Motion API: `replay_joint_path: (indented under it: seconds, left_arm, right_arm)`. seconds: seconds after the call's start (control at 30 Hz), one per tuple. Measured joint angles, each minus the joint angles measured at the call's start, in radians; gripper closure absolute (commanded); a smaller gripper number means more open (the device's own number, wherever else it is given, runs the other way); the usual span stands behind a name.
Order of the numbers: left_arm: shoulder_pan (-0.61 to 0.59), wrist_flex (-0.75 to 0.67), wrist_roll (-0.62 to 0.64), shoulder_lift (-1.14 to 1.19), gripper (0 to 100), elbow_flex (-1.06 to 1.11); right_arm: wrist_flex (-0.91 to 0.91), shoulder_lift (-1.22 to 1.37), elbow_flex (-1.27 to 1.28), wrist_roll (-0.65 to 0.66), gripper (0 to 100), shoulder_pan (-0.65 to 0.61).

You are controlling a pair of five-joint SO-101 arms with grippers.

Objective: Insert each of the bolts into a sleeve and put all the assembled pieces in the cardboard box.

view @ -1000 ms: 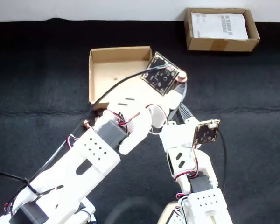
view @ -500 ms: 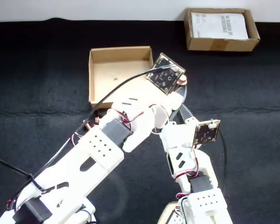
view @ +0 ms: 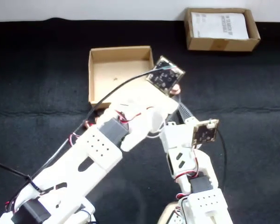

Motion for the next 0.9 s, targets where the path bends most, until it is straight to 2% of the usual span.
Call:
replay_joint_path:
  seconds: [0.1,0.4,0.6,0.73,0.8,0.9]
  left_arm:
    - [-0.017,0.038,-0.003,-0.002,70,0.0]
    - [-0.025,0.046,-0.002,-0.026,69,0.0]
    - [-0.021,0.048,-0.003,-0.176,70,0.0]
    - [-0.02,0.104,-0.003,-0.305,70,0.0]
    - [-0.026,0.138,-0.003,-0.377,71,0.0]
    - [-0.064,0.207,-0.003,-0.476,81,0.0]
  right_arm:
    - [0.002,0.002,0.0,0.008,99.1,0.006]
    - [0.003,0.002,0.0,0.011,99.1,0.002]
    - [0.002,0.002,0.0,0.011,99.1,-0.002]
    - [0.002,0.002,0.0,0.011,99.1,-0.002]
    - [0.002,0.002,0.0,0.011,99.1,-0.002]
    - [0.002,0.002,0.0,0.011,99.1,-0.002]
